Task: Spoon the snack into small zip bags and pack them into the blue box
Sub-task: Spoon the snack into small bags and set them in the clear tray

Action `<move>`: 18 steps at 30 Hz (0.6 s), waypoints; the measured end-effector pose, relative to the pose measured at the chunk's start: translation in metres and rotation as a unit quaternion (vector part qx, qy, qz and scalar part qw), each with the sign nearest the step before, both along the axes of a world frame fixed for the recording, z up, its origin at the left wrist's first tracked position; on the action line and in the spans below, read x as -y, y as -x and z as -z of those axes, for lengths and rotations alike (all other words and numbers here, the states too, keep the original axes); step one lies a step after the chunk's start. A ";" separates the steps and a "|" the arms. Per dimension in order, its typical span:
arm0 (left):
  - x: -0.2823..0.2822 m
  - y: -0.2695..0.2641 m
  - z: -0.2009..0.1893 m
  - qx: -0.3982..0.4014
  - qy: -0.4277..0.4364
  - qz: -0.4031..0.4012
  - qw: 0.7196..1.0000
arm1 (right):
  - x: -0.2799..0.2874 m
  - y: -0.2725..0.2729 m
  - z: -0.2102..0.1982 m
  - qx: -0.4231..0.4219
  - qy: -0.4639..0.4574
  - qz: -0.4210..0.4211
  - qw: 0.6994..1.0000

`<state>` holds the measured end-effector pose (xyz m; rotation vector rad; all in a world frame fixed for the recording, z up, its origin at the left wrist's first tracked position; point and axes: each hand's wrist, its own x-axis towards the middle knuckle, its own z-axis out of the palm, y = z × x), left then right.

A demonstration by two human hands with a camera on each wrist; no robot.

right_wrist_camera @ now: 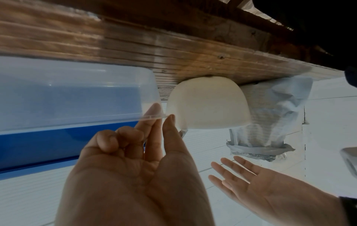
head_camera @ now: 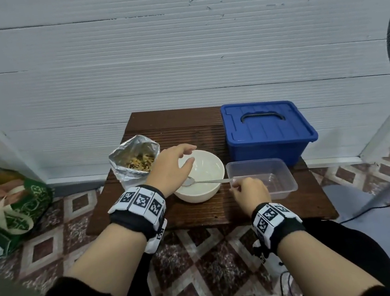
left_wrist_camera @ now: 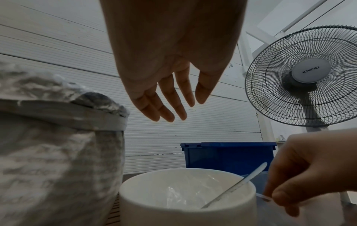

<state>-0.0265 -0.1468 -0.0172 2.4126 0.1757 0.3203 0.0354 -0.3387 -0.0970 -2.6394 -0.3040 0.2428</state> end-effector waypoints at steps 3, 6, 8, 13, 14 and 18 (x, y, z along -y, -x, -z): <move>-0.003 0.002 0.000 0.002 0.004 -0.002 1.000 | -0.004 -0.001 0.001 -0.002 -0.002 0.007 1.000; -0.006 0.003 0.000 0.006 0.017 -0.007 1.000 | -0.004 -0.002 -0.002 -0.010 -0.015 0.015 1.000; -0.009 0.002 0.000 0.016 0.021 -0.010 1.000 | -0.002 -0.003 -0.008 -0.011 -0.041 0.036 0.998; -0.019 0.007 -0.014 0.073 0.025 -0.031 0.996 | -0.003 -0.010 -0.029 0.017 -0.104 0.075 0.992; -0.023 0.008 -0.018 0.084 0.024 -0.042 0.995 | -0.006 -0.012 -0.032 0.025 -0.105 0.070 0.992; -0.046 0.015 -0.025 0.117 0.022 -0.118 0.986 | -0.022 -0.017 -0.031 0.073 -0.036 -0.015 0.997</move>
